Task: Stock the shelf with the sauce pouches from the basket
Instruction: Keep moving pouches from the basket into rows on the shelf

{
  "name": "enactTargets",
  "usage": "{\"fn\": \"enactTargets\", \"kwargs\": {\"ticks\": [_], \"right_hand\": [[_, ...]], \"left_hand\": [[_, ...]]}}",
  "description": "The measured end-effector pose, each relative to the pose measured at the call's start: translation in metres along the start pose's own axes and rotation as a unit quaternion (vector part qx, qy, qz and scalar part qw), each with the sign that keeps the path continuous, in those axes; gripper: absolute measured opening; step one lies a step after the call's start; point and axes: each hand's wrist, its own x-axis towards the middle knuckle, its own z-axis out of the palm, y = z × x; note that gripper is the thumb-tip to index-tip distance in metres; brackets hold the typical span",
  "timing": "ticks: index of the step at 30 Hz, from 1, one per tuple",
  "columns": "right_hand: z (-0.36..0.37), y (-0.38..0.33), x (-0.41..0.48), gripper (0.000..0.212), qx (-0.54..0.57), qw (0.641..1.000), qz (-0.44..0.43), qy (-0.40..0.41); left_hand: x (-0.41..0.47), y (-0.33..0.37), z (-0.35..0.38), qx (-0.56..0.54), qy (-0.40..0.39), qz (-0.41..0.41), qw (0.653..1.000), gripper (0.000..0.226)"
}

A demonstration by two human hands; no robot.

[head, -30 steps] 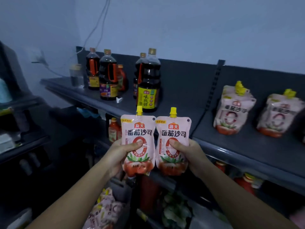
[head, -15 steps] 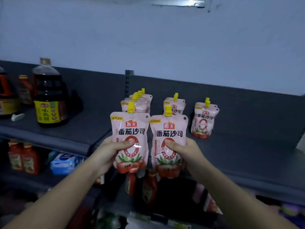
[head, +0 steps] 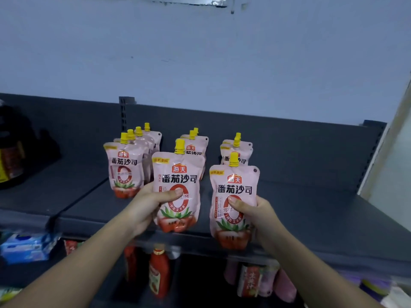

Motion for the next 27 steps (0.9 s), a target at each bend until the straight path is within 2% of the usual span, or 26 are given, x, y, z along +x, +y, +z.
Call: {"fn": "enactTargets", "kwargs": {"ticks": [9, 14, 23, 24, 27], "right_hand": [[-0.015, -0.005, 0.046, 0.022, -0.023, 0.998, -0.015, 0.062], [-0.020, -0.004, 0.082, 0.021, -0.004, 0.996, 0.005, 0.084], [-0.026, 0.011, 0.125, 0.026, 0.034, 0.995, -0.015, 0.095], [-0.028, 0.012, 0.129, 0.026, 0.026, 0.995, -0.019, 0.095], [-0.034, 0.015, 0.139, 0.028, 0.009, 0.996, -0.025, 0.088]], "left_hand": [[0.074, 0.000, -0.013, -0.018, -0.015, -0.028, 0.999, 0.027], [0.116, -0.001, -0.025, -0.014, -0.032, -0.038, 0.999, 0.028], [0.162, -0.014, -0.035, 0.037, -0.053, -0.055, 0.996, 0.027], [0.163, -0.016, -0.035, 0.032, -0.055, -0.056, 0.996, 0.031], [0.169, -0.022, -0.036, 0.020, -0.070, -0.055, 0.996, 0.081]]}}
